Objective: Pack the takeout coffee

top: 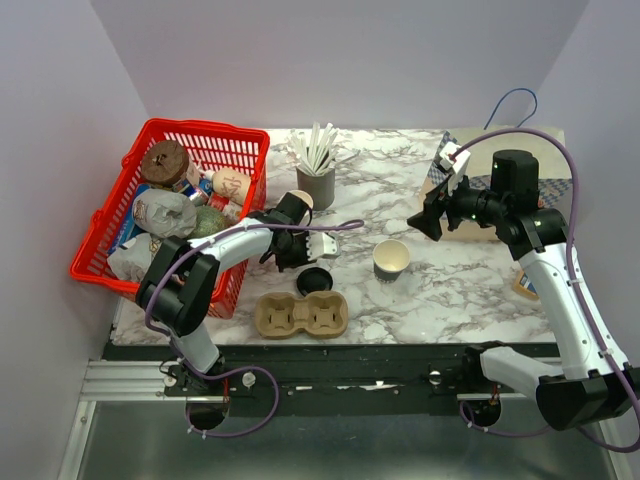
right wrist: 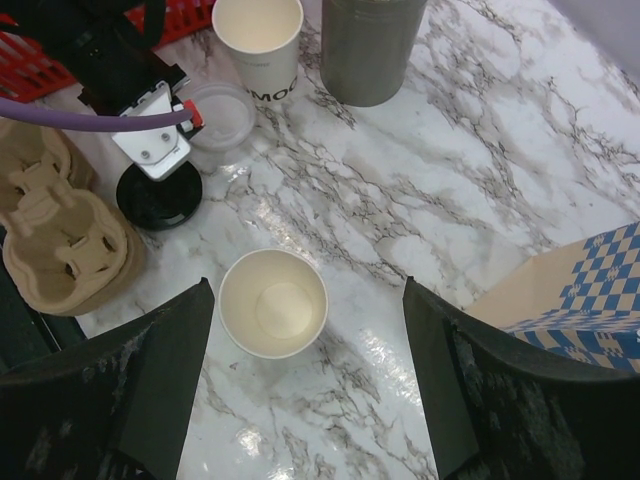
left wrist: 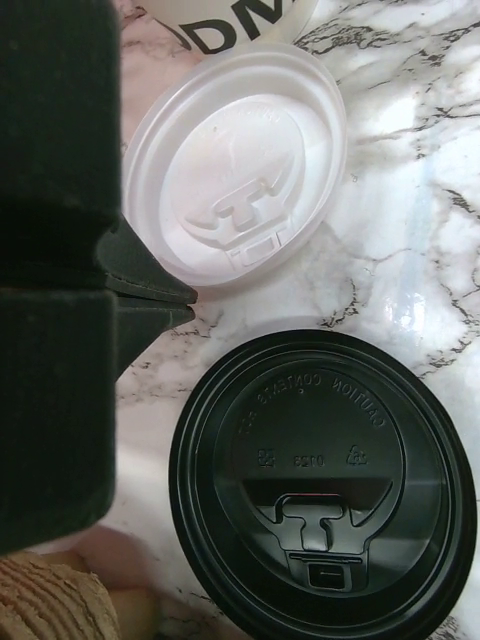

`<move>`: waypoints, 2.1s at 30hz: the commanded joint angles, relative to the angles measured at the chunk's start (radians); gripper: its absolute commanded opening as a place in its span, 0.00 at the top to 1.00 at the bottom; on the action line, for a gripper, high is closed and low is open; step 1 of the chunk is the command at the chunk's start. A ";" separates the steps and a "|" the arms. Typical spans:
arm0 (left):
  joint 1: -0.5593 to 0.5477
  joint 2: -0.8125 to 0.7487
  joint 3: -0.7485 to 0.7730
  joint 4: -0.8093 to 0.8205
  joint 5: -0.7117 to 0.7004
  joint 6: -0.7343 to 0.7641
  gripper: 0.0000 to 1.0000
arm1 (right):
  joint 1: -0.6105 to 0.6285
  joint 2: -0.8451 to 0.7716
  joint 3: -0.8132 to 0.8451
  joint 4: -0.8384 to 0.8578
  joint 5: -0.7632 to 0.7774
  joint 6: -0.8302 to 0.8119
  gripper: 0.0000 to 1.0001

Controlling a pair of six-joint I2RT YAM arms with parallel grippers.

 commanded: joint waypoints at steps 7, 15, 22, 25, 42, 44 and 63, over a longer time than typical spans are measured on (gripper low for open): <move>-0.006 -0.198 0.115 -0.224 0.136 -0.140 1.00 | -0.002 -0.027 0.022 -0.062 0.092 0.031 0.14; -0.074 -0.215 0.054 -0.107 0.064 -0.192 0.69 | 0.000 -0.017 -0.003 -0.013 0.079 0.101 0.14; -0.077 -0.017 0.152 -0.068 -0.086 -0.209 0.52 | -0.002 -0.017 0.006 -0.017 0.068 0.089 0.14; -0.080 0.024 0.177 -0.054 -0.079 -0.274 0.50 | 0.000 -0.030 -0.003 -0.019 0.071 0.086 0.14; -0.087 0.169 0.230 0.016 -0.152 -0.421 0.57 | 0.000 -0.030 -0.029 0.000 0.077 0.095 0.14; -0.086 0.175 0.235 0.021 -0.160 -0.421 0.60 | 0.000 -0.029 -0.027 0.000 0.078 0.097 0.14; -0.087 0.000 0.327 -0.240 0.114 -0.465 1.00 | -0.002 -0.055 0.000 -0.089 0.106 0.072 0.14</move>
